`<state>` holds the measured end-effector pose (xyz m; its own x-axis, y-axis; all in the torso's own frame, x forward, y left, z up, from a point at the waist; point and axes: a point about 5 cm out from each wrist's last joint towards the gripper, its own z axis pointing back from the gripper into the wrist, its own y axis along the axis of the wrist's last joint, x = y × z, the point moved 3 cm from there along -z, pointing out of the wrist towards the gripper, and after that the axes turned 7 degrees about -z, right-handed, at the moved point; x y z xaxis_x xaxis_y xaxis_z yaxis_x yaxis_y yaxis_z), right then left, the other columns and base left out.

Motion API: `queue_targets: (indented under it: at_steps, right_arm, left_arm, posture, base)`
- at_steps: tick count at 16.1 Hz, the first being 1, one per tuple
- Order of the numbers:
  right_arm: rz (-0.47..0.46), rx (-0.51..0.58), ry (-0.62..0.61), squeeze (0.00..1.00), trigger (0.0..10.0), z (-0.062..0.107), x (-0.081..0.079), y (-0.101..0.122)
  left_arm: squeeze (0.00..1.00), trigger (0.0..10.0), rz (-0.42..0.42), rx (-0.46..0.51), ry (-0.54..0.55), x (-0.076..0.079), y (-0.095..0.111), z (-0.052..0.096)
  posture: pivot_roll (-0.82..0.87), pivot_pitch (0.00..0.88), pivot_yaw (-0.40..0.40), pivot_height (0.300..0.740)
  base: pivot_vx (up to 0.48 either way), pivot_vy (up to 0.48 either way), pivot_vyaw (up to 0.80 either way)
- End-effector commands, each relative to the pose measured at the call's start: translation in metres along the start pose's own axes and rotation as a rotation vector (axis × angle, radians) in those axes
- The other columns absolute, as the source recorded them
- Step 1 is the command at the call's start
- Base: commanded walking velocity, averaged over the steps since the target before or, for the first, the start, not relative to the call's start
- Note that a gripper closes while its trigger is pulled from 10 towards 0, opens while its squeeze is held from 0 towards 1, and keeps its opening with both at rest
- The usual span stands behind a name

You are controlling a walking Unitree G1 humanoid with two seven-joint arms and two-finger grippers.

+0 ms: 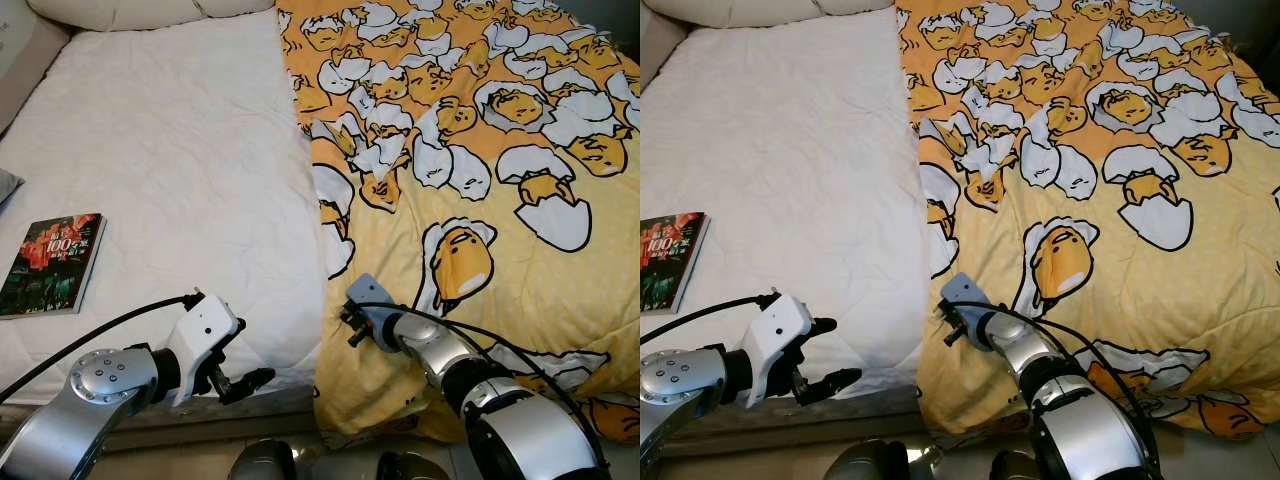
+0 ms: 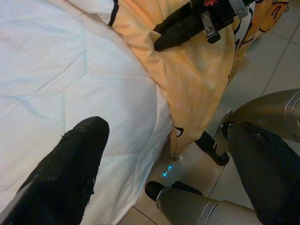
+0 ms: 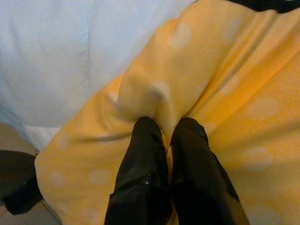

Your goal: Clean up the room

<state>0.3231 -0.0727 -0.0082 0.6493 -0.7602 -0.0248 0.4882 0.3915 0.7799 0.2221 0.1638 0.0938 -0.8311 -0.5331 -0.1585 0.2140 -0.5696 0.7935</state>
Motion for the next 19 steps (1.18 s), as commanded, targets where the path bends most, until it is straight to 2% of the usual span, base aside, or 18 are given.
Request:
queue_targets:
  at_steps: [1, 2, 4, 7, 9, 12, 14, 15, 16, 17, 18, 19]
  right_arm:
    - [-0.069, 0.022, 0.055, 0.00, 0.0, 0.001, -0.004, -0.003]
    - [-0.087, 0.041, 0.080, 0.00, 0.0, 0.002, -0.005, -0.001]
    - [-0.130, 0.086, 0.303, 0.00, 0.0, 0.008, -0.020, 0.002]
    - [-0.108, 0.075, 0.474, 0.00, 0.0, 0.017, -0.029, -0.004]
    - [-0.093, 0.051, 0.647, 0.00, 0.0, 0.030, -0.034, -0.012]
    - [-0.066, -0.002, 0.743, 0.00, 0.0, 0.040, -0.040, -0.025]
    - [-0.030, -0.084, 0.848, 0.00, 0.0, 0.051, -0.048, -0.044]
    - [0.018, -0.085, 0.817, 0.00, 0.0, 0.051, -0.047, -0.047]
    - [0.030, -0.061, 0.757, 0.00, 4.9, 0.048, -0.043, -0.045]
    - [0.006, 0.029, 0.581, 0.00, 10.0, 0.042, -0.029, -0.035]
    - [-0.026, 0.076, 0.518, 0.00, 10.0, 0.042, -0.023, -0.028]
    - [-0.094, 0.159, 0.399, 0.02, 10.0, 0.044, -0.009, -0.018]
  left_arm:
    - [0.00, 10.0, -0.017, -0.017, -0.006, 0.000, 0.001, 0.004]
    - [0.00, 10.0, -0.018, -0.016, -0.005, -0.001, 0.003, 0.004]
    - [0.00, 10.0, -0.023, -0.011, -0.001, 0.000, 0.007, 0.007]
    - [0.00, 10.0, -0.022, -0.011, -0.002, -0.003, 0.005, 0.006]
    - [0.00, 10.0, -0.023, -0.009, -0.006, -0.005, 0.007, 0.003]
    - [0.00, 10.0, -0.022, -0.008, -0.010, -0.003, 0.007, 0.001]
    - [0.00, 10.0, -0.021, -0.008, -0.013, -0.004, 0.005, -0.003]
    - [0.00, 10.0, -0.024, -0.004, -0.011, -0.007, 0.004, -0.006]
    - [0.00, 10.0, -0.025, 0.002, -0.004, -0.008, 0.004, -0.008]
    - [0.00, 10.0, -0.017, 0.023, 0.028, -0.009, 0.004, -0.013]
    - [0.00, 10.0, -0.004, 0.038, 0.048, -0.009, 0.005, -0.015]
    - [0.00, 10.0, 0.027, 0.066, 0.107, -0.012, 0.007, -0.019]
  posture:
    - [0.20, 0.131, 0.088, 0.740]
    - [0.20, 0.131, 0.088, 0.740]
    - [0.20, 0.132, 0.088, 0.740]
    - [0.19, 0.129, 0.096, 0.740]
    - [0.19, 0.131, 0.097, 0.740]
    - [0.18, 0.123, 0.097, 0.740]
    - [0.16, 0.092, 0.095, 0.740]
    - [0.14, 0.070, 0.092, 0.740]
    - [0.13, 0.060, 0.088, 0.740]
    - [0.11, 0.026, 0.075, 0.740]
    - [0.10, 0.008, 0.071, 0.740]
    - [0.08, 0.000, 0.064, 0.740]
  base:
    - [0.000, 0.000, 0.00]
    - [0.000, 0.000, 0.00]
    - [0.000, 0.000, 0.00]
    - [0.000, 0.000, 0.00]
    - [0.000, 0.000, 0.00]
    - [0.000, 0.000, 0.00]
    - [0.000, 0.000, 0.00]
    - [0.000, 0.000, 0.00]
    - [0.000, 0.000, 0.00]
    - [0.000, 0.000, 0.00]
    - [0.000, 0.000, 0.00]
    - [0.000, 0.000, 0.00]
